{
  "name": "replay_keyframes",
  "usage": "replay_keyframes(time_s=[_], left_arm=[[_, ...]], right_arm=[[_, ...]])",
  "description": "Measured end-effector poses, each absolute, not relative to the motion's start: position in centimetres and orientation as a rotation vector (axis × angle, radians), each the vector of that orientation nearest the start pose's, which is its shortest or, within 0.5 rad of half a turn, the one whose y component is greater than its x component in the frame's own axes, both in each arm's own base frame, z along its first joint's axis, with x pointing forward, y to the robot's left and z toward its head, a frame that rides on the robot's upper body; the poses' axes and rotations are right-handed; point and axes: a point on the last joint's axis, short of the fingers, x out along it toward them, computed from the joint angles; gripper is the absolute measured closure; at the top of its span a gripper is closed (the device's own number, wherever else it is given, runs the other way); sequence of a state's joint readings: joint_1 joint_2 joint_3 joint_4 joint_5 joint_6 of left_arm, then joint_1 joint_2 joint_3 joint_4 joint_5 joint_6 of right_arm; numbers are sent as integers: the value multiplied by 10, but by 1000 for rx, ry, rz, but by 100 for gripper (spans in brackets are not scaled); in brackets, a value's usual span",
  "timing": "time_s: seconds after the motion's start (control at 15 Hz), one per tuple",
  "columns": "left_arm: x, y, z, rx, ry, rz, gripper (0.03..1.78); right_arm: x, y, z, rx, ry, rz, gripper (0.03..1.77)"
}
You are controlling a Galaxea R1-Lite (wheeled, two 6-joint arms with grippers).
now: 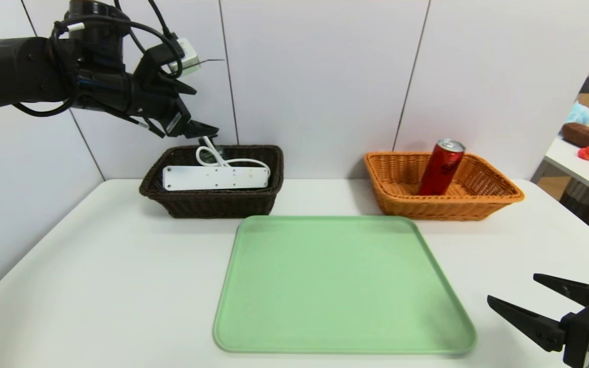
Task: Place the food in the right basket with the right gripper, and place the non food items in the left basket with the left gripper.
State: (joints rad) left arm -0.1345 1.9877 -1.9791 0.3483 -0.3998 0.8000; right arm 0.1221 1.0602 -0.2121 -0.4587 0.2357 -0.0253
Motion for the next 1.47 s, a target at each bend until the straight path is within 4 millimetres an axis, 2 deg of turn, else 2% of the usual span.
replay_keyframes(time_s=[0.33,0.47,0.67,1.0,1.27,1.47], left_arm=[[359,-56,343,520,157,-532,12],[341,-53,352,414,219,-503,12],[317,-46,356,293,358,-345,12],[281,-30,338,95,658,-10,12],[249,-22,325,24,726,106,12],[217,-17,312,-15,768,157,12]], right_arm=[[117,19,142,-1,380,357,9],[118,19,145,-1,366,360,9],[119,20,148,-3,352,363,9],[118,20,154,-7,324,367,9],[117,20,165,-18,275,368,9],[110,19,170,-32,246,364,9]])
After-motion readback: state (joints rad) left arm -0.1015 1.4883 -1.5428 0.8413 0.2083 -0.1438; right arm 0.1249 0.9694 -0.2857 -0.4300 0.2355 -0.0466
